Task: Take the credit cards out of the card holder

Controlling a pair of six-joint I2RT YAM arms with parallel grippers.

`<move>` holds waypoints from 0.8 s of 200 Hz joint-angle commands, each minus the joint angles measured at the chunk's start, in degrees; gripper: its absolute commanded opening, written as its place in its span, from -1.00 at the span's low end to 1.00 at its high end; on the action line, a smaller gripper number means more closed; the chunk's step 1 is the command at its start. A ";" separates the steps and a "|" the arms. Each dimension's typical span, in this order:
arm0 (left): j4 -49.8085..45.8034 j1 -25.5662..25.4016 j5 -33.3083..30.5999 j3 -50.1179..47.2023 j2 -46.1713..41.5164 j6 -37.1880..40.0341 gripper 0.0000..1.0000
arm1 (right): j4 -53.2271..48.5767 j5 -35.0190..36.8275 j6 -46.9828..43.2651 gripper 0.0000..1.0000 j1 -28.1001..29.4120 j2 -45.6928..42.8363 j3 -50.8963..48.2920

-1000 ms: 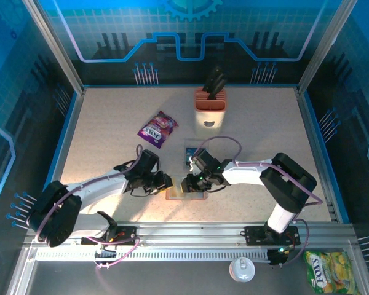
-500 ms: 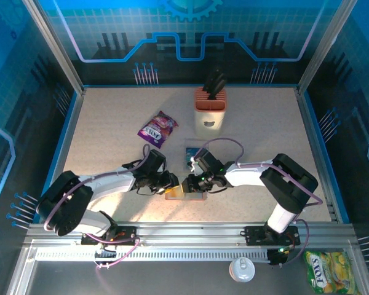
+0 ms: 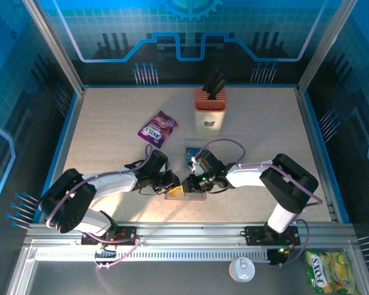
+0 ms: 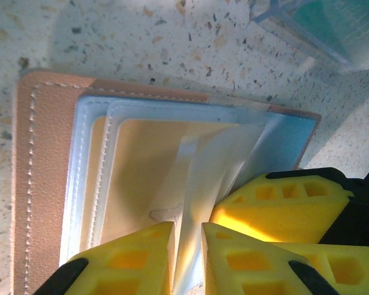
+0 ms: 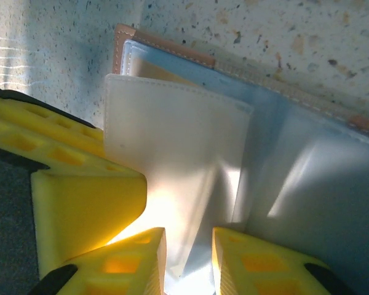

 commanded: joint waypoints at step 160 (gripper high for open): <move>-3.53 -4.45 -0.09 7.20 1.42 0.78 -0.59 | -17.63 6.67 -5.00 -0.36 -2.30 -19.07 1.61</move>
